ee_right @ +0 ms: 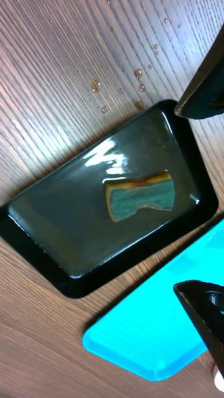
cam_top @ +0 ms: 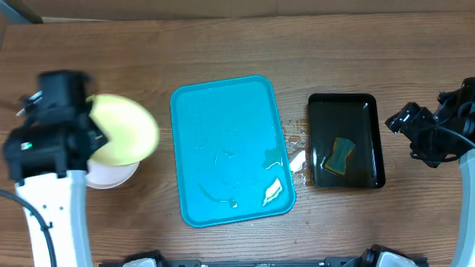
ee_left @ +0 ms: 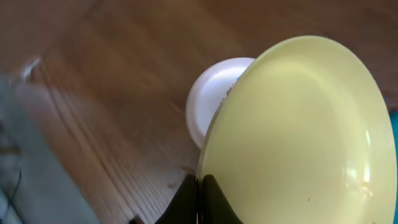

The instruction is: Clean dirty plates on tray and stack at the side

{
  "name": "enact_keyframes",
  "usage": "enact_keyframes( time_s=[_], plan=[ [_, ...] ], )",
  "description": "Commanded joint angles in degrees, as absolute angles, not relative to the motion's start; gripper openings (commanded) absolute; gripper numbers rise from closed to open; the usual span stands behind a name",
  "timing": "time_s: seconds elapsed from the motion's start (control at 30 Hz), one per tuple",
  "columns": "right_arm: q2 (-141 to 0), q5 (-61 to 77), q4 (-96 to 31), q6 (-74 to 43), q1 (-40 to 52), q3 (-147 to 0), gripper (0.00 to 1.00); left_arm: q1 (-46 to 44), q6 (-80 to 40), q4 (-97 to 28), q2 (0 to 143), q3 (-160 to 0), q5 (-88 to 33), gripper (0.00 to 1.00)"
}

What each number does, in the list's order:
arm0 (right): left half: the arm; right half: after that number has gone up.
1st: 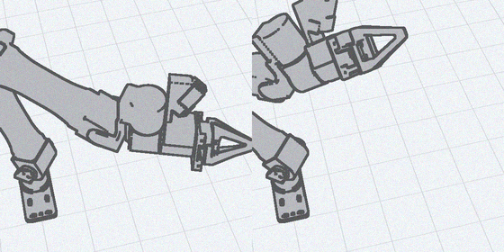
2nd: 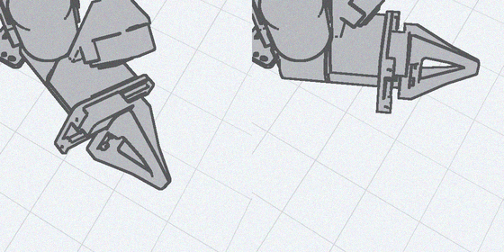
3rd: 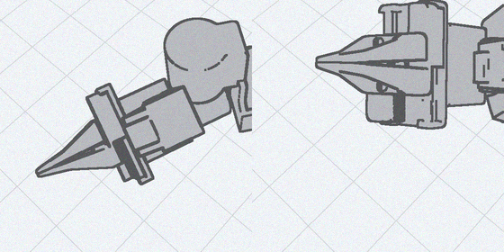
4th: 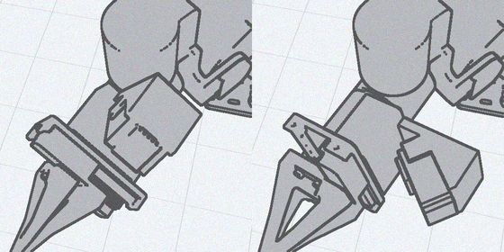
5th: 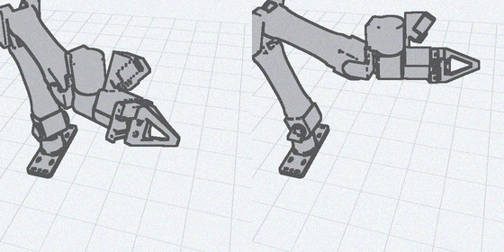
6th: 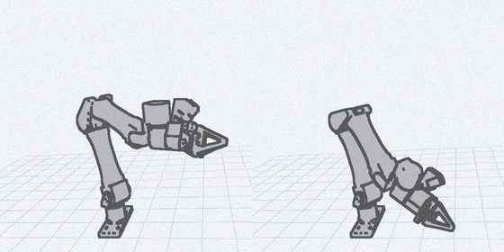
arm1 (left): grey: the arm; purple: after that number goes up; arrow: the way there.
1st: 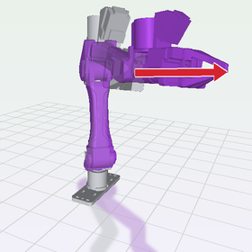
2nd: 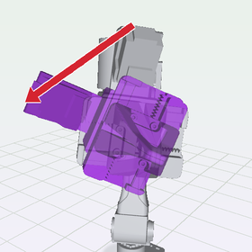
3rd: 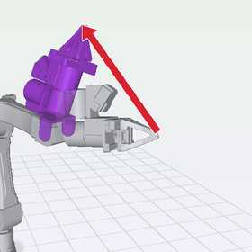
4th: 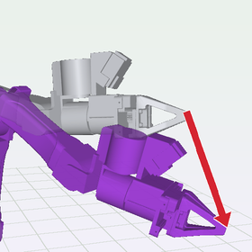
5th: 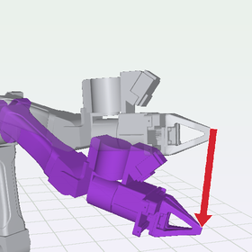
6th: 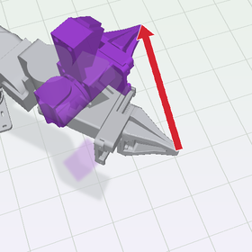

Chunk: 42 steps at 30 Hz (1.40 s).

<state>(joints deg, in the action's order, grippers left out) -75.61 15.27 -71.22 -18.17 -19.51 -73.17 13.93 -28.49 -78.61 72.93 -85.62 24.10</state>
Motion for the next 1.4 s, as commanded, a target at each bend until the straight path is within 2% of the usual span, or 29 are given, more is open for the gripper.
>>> enact_keyframes(
  time_s=[0.0,0.17,0.33,0.37,0.47,0.57,0.67,0.77,0.93,1.07,1.17,1.37],
  plan=[
    [-75.3,15.7,-71.1,-17.9,-19.6,-73.4,0.84,25.4,-25.0,-72.2,73.0,-75.8,15.3,0.04],
    [-75.3,15.7,-71.2,-17.9,-19.6,-73.4,0.84,37.6,-17.9,-59.8,74.3,-64.0,-0.3,0.04],
    [-75.3,15.7,-71.2,-17.9,-19.6,-73.4,0.84,42.2,-14.1,-50.4,77.6,-56.7,-4.2,0.05],
    [-75.3,15.7,-71.2,-17.9,-19.6,-73.4,0.84,42.3,-14.1,-49.3,78.4,-56.0,-4.6,0.08],
    [-75.3,15.8,-71.3,-17.9,-19.6,-73.4,0.84,42.2,-14.1,-47.5,80.8,-55.2,-6.1,0.24],
    [-75.3,15.8,-71.3,-17.9,-19.6,-73.4,0.84,42.2,-14.0,-47.4,80.9,-56.1,-8.2,0.49],
    [-75.3,16.4,-71.5,-17.6,-19.6,-73.4,0.84,42.1,-13.2,-50.2,80.4,-60.0,-11.1,0.52],
    [-75.3,21.2,-70.9,-13.3,-19.4,-73.4,0.82,41.1,-8.9,-55.7,79.3,-67.3,-20.2,0.60],
    [-74.3,28.7,-69.7,-9.3,-15.3,-74.3,1.00,34.3,2.1,-62.8,77.5,-76.8,-28.7,0.74],
    [-71.3,28.6,-69.4,-9.0,-7.6,-75.9,1.00,24.3,10.4,-69.7,74.9,-81.3,-29.6,0.87],
    [-67.6,28.4,-67.7,-9.0,-0.8,-76.4,1.00,16.4,12.0,-73.2,71.8,-82.0,-28.7,0.99],
    [-60.3,28.0,-65.2,-12.0,7.1,-76.5,1.00,6.3,11.6,-77.9,65.3,-82.0,-25.5,1.00]
  ],
)
